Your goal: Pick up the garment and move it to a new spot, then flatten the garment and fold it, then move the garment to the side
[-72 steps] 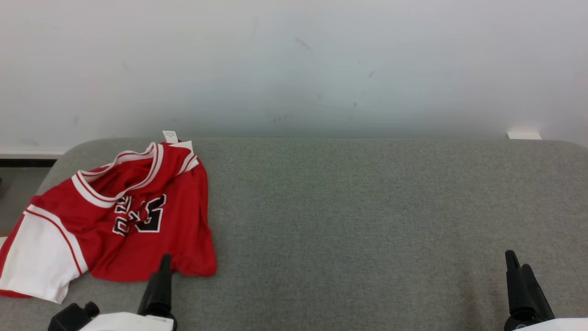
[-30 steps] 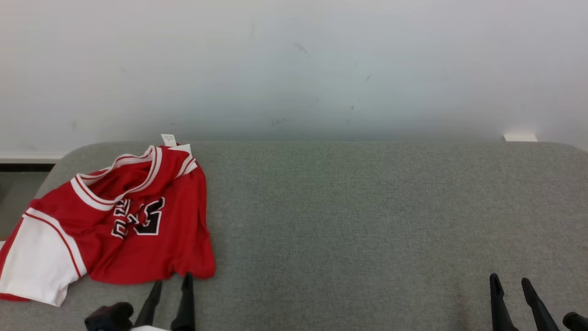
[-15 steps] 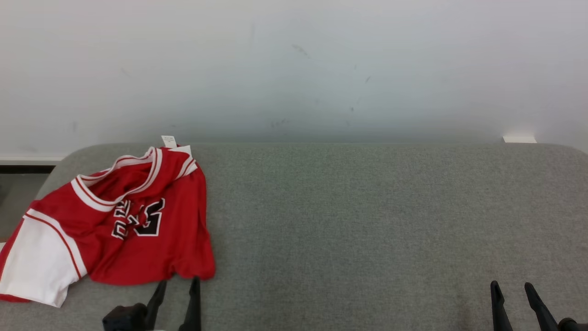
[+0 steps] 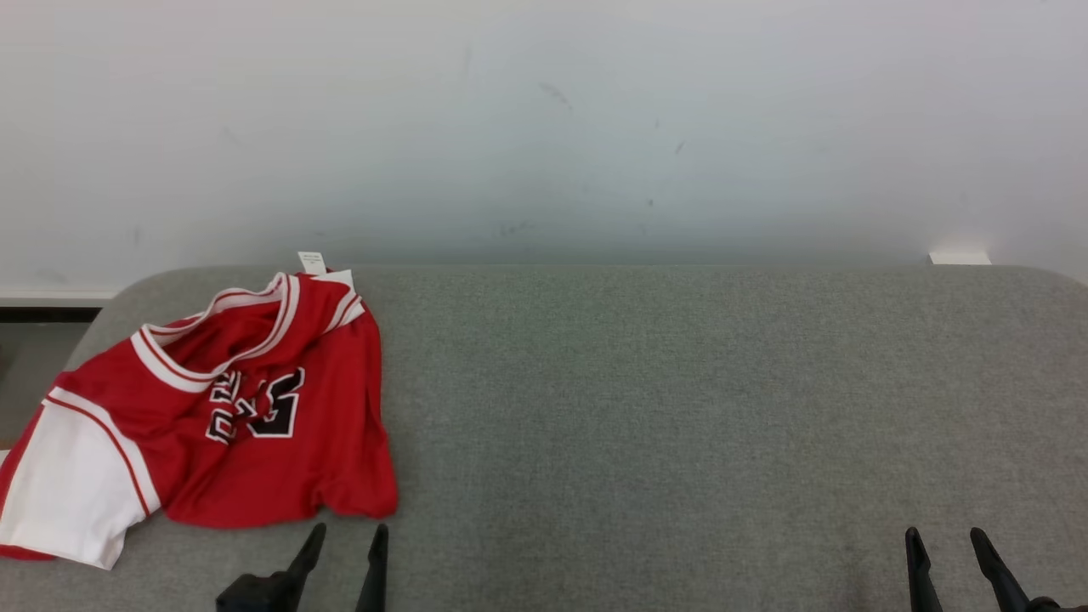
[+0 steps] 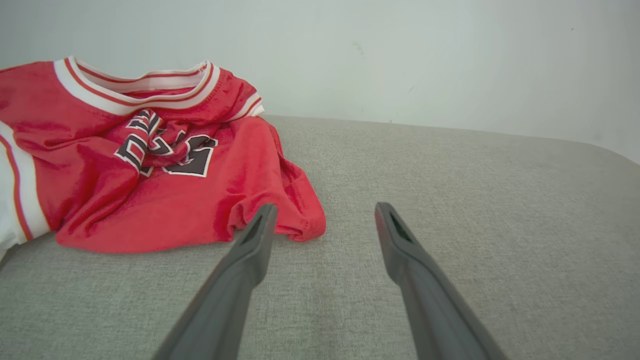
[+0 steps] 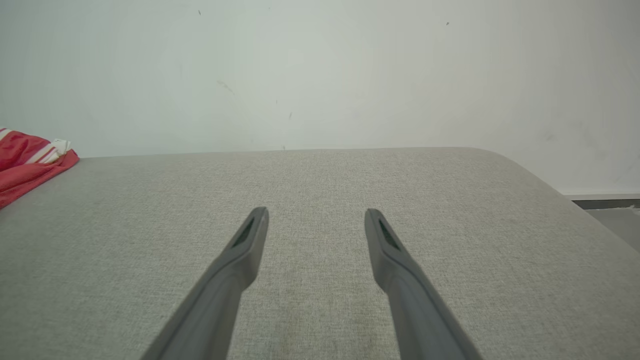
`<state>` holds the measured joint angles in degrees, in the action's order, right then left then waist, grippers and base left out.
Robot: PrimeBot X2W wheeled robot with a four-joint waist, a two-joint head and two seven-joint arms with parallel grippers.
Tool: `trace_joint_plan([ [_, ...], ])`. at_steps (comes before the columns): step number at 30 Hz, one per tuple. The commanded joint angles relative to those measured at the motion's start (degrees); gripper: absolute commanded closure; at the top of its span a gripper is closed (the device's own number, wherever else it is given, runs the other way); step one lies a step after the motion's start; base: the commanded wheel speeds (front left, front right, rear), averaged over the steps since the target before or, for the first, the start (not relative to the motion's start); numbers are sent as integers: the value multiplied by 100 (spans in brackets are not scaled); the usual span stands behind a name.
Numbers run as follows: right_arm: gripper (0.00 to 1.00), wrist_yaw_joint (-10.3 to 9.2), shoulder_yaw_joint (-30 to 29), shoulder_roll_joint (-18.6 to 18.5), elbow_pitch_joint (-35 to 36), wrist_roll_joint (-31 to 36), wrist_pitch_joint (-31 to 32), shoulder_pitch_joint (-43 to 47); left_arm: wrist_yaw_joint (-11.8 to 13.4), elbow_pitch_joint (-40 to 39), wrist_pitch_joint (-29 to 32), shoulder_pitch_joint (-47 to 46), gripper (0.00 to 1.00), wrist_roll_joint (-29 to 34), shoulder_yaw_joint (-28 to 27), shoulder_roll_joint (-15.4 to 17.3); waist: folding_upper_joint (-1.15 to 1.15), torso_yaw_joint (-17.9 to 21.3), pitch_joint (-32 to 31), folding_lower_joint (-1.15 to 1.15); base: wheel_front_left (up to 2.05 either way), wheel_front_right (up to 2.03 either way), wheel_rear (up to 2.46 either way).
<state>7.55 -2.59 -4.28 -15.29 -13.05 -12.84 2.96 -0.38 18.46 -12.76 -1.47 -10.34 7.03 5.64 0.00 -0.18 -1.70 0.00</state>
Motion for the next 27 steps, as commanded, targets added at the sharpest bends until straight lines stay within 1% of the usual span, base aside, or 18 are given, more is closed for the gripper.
trace_joint_plan([
  [1, 0, -10, -34, -19, -8, 130, -57, 47, 21, 22, -82, 36, 0, 139, -23, 24, 0, -4, 1, 0, 0, 0, 0],
  [11, 0, -11, -56, -19, -58, 431, -158, 103, -28, 163, -167, 50, 0, 502, -37, -20, 0, -33, -19, 0, 0, 0, 0],
  [15, 0, -11, -37, -22, -41, 538, -197, 152, -47, 216, -207, 14, 0, 620, -29, -43, 0, -142, -34, 0, 0, 0, 0],
  [20, 0, -12, 60, -15, -51, 602, -239, 217, -70, 286, -245, 8, 0, 801, -2, -82, 0, -484, -46, 0, 0, 0, 0],
  [27, 0, -12, 256, -2, -90, 502, -231, 227, -92, 327, -242, 81, 0, 799, -60, -88, 0, -1273, -73, 0, 0, 0, 0],
])
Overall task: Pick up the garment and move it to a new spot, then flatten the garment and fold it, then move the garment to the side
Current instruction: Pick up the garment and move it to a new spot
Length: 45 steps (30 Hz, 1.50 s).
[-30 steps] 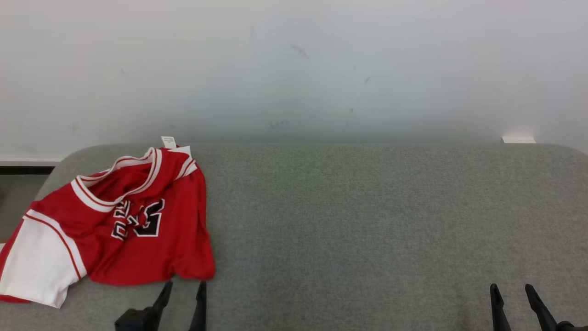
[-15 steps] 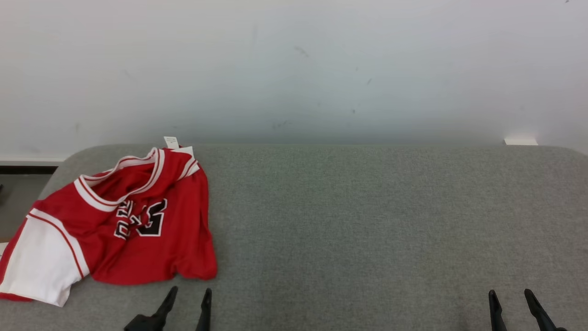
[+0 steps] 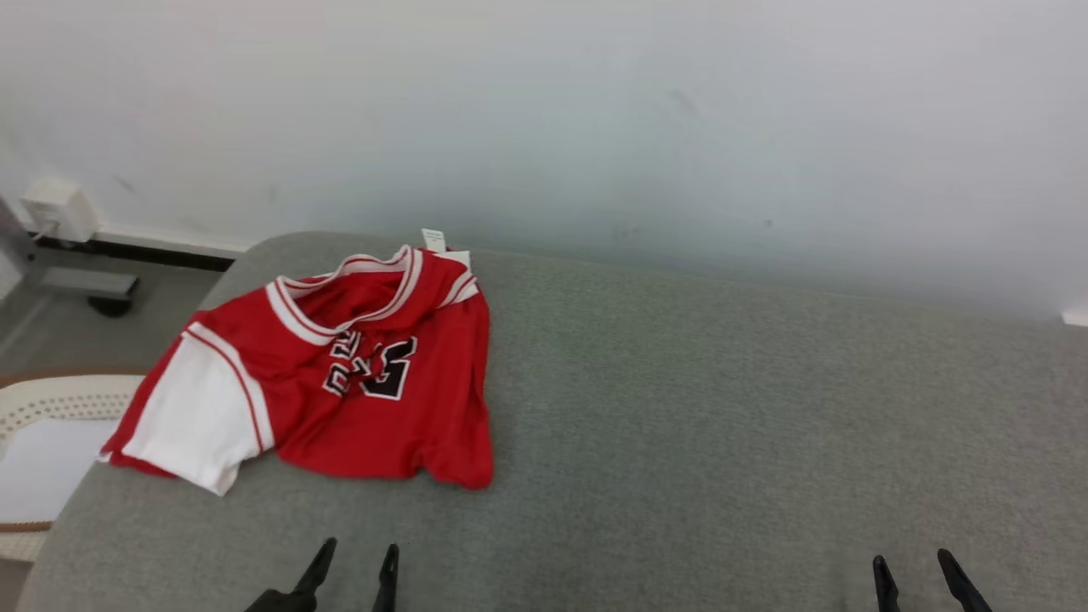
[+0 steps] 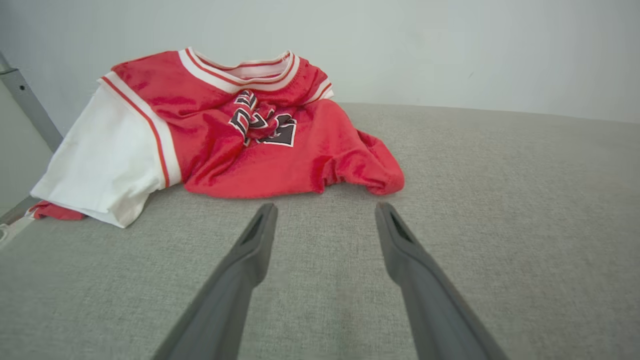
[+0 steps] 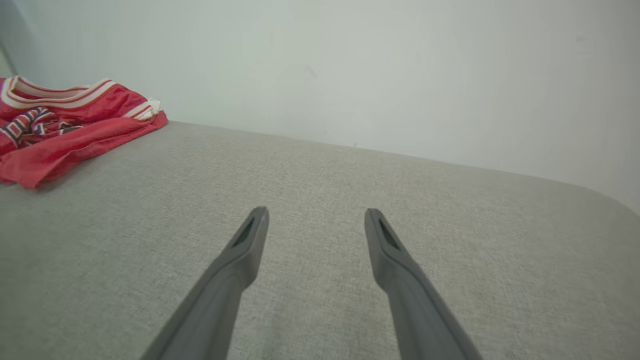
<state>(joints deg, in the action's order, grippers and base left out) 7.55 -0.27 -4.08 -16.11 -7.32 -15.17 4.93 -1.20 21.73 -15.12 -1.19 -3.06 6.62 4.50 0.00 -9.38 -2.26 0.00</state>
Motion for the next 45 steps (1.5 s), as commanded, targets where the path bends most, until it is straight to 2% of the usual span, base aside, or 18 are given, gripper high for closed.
trace_joint_plan([
  [1, 0, -12, 62, -20, -11, -73, 2, 15, -11, -5, -6, 69, 0, 68, -38, 33, 0, -469, -17, 0, 0, 0, 0],
  [8, 0, -12, 349, -25, -96, -125, 2, -156, 8, -91, -6, 172, 0, 32, -187, 63, 0, -1047, 19, 0, 0, 0, 0],
  [15, 0, -12, 502, -58, -132, -130, 2, -246, -37, -170, -6, 65, 0, 9, -224, 29, 0, -1184, 138, 0, 0, 0, 0],
  [20, 0, -12, 590, -146, -60, -99, 2, -387, -126, -174, -5, -426, 0, -151, -438, 133, 0, -1076, 466, 0, 0, 0, 0],
  [26, 0, -12, 655, -442, 96, -7, 2, -756, -220, 293, 59, -1889, 0, -182, -611, 535, 0, -867, 1277, 0, 0, 0, 0],
  [36, 0, -12, 700, -1028, 509, 49, 3, -1218, -249, 1542, 1257, -4162, 0, -146, -581, 974, 0, -565, 2526, 0, 0, 0, 0],
  [41, 0, -16, 725, -1213, 513, 64, 12, -1288, -317, 2285, 1577, -4799, 0, -262, -568, 1015, 0, -407, 2784, 0, 0, 0, 0],
  [45, 0, -17, 789, -1243, 521, 75, 27, -1334, -252, 2852, 1700, -5112, 0, -372, -662, 1051, 0, -258, 2892, 0, 0, 0, 0],
])
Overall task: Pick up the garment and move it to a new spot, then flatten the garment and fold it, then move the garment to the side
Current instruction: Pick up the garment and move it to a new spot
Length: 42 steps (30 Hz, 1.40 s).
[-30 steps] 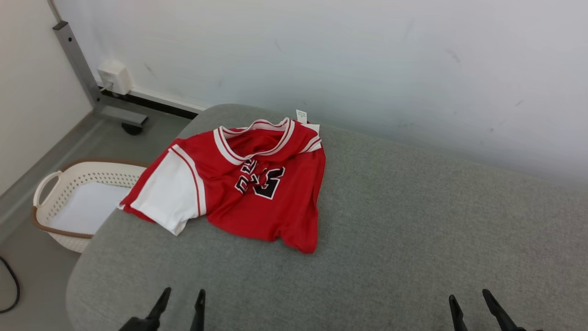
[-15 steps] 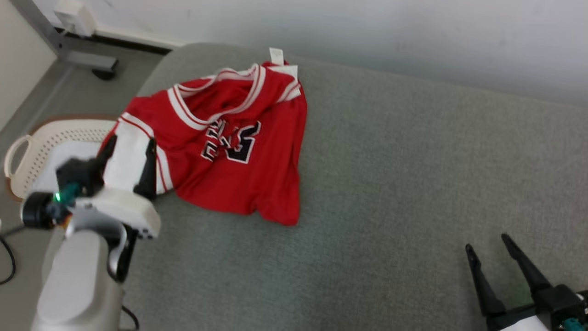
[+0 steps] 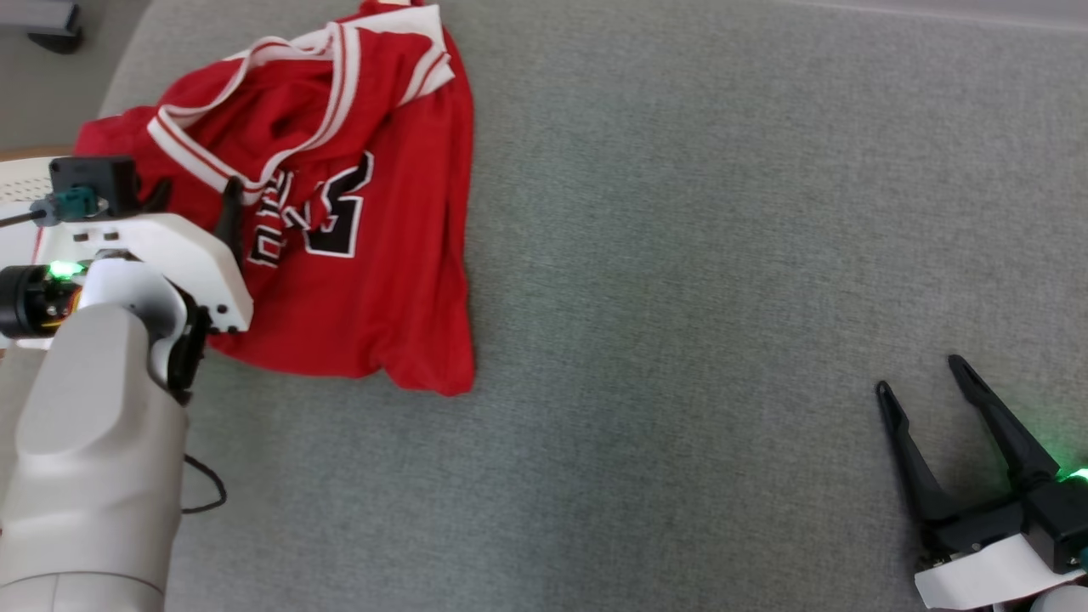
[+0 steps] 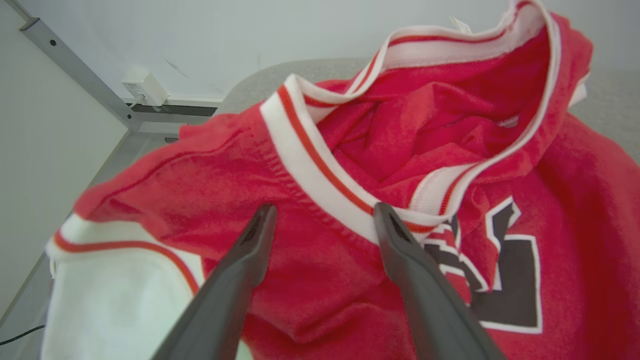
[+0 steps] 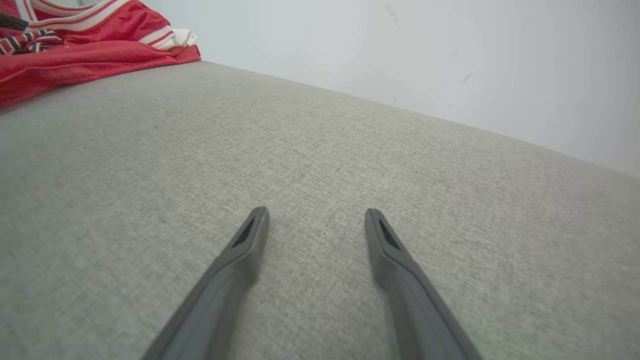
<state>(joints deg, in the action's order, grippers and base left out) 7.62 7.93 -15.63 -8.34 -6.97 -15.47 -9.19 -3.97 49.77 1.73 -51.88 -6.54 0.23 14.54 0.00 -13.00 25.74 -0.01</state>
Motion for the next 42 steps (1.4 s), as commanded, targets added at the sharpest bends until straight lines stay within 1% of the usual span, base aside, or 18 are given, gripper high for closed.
trace_joint_plan([
  [1, 0, -24, -18, -84, -252, 47, 58, 69, 42, 183, 66, -104, 0, -44, -43, 69, 0, 142, 117, 1, 0, 0, 0],
  [4, 0, -24, 0, -62, -264, 45, 64, 74, 64, 562, 228, -255, 0, -132, -90, 93, 0, 243, 168, 1, 0, 0, 0],
  [5, 0, -24, 1, -60, -271, 42, 65, 86, 66, 695, 287, -291, 63, -168, -104, 96, 0, 268, 177, 1, 0, 0, 0],
  [6, 0, -24, -4, -51, -285, 45, 68, 104, 33, 804, 343, -305, 100, -180, -90, 98, 0, 292, 177, 1, 0, 0, 0],
  [10, 0, -24, -13, 21, -338, 48, 73, 175, -5, 1157, 437, -335, 100, -158, -11, 147, 0, 348, 115, 1, 0, 0, 0],
  [13, 0, -24, -10, 97, -363, 25, 71, 218, 34, 1261, 225, -336, 100, -205, -28, 205, 0, 368, -31, 1, 0, 0, 0],
  [18, 0, -20, 24, 243, -382, -29, 40, 241, 204, 1022, -532, -572, 100, -205, -86, 396, 0, 369, -450, 1, 0, 0, 0],
  [20, 0, -20, 50, 300, -411, -64, 36, 277, 221, 916, -744, -620, 100, -171, -67, 455, 0, 373, -678, 1, 0, 0, 0],
  [22, 0, -20, 62, 374, -436, -109, 34, 327, 203, 787, -889, -698, 100, -144, -35, 537, 0, 388, -915, 1, 0, 0, 0],
  [25, 0, -20, 119, 481, -495, -161, 34, 449, 122, 575, -932, -831, 100, -97, 46, 624, 0, 435, -1241, 1, 0, 0, 0],
  [30, 0, -20, 128, 659, -572, -203, 34, 658, -37, 84, -821, -957, 100, -111, 193, 629, 0, 556, -1759, 1, 0, 0, 0],
  [34, 0, -20, 85, 776, -597, -224, 34, 852, -171, -515, -575, -904, 100, -221, 347, 497, 0, 674, -2063, 1, 0, 0, 0],
  [38, 0, -20, 48, 851, -596, -249, 34, 1008, -274, -1298, -214, -666, 100, -439, 514, 336, 0, 837, -2282, 1, 0, 0, 0],
  [42, 0, -20, 41, 913, -570, -244, 34, 1105, -325, -2313, 244, -275, 100, -814, 722, 143, 0, 1101, -2422, 1, 0, 0, 0],
])
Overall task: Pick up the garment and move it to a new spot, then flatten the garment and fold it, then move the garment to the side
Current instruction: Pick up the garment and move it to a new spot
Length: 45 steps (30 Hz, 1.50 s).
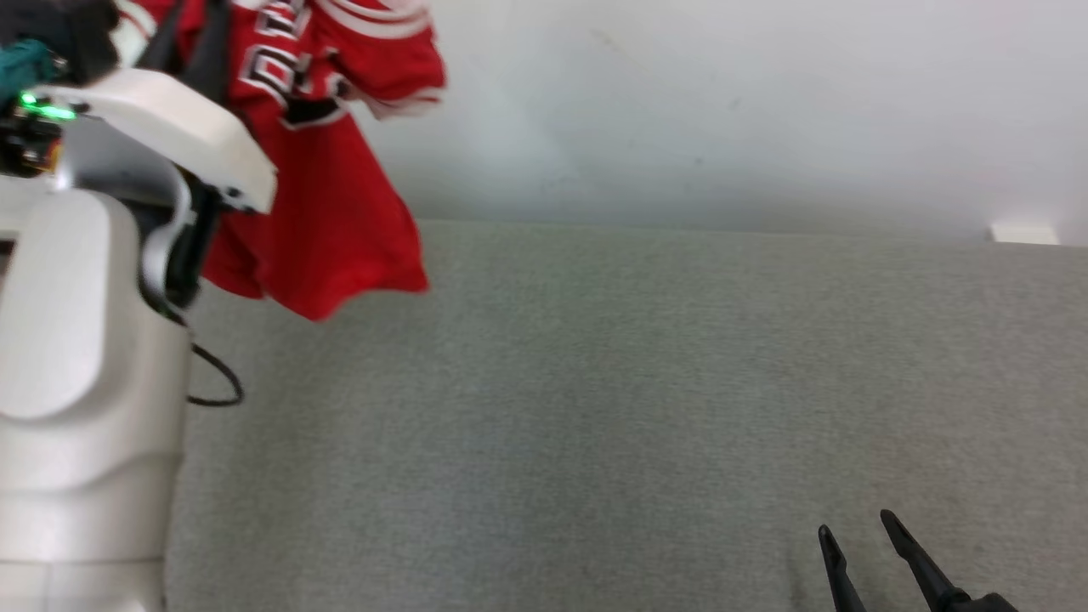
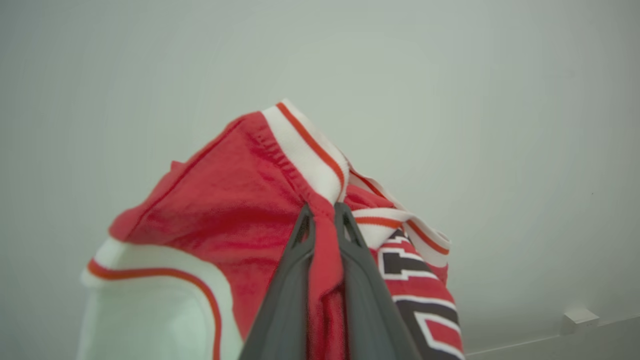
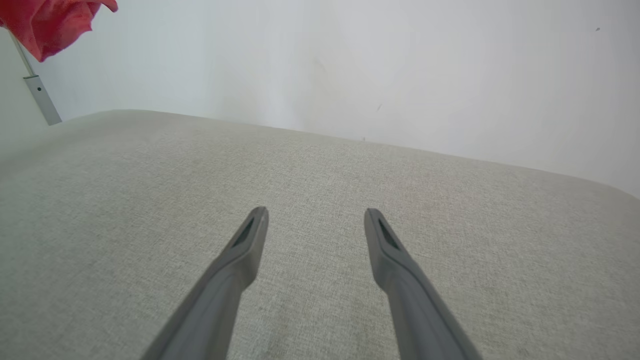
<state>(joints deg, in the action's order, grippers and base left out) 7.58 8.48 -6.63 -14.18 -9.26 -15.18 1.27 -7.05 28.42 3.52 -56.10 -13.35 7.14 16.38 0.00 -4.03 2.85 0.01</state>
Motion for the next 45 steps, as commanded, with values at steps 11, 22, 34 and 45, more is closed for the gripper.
trace_joint_plan([
  [11, 0, -16, -85, 68, 83, 6, 4, 136, -7, -2375, 1044, 1794, 100, -852, 946, -842, 0, 1095, -193, -1, 0, 0, 0],
  [22, 0, -16, -247, 104, 90, -20, 4, 239, 7, -1524, 993, 3582, 100, -956, 2257, -1191, 0, 1838, -160, -1, 0, 0, 0],
  [34, 0, -16, -350, 79, 66, 8, 5, 320, 20, 237, 101, 3509, 0, -768, 2490, -1218, 0, 1697, -280, -1, 0, 0, 0],
  [45, 0, -16, -361, 2, 112, -37, 5, 410, 138, -1170, 506, 3457, 0, -707, 2587, -917, 0, 1572, -478, -1, 0, 0, 0],
])
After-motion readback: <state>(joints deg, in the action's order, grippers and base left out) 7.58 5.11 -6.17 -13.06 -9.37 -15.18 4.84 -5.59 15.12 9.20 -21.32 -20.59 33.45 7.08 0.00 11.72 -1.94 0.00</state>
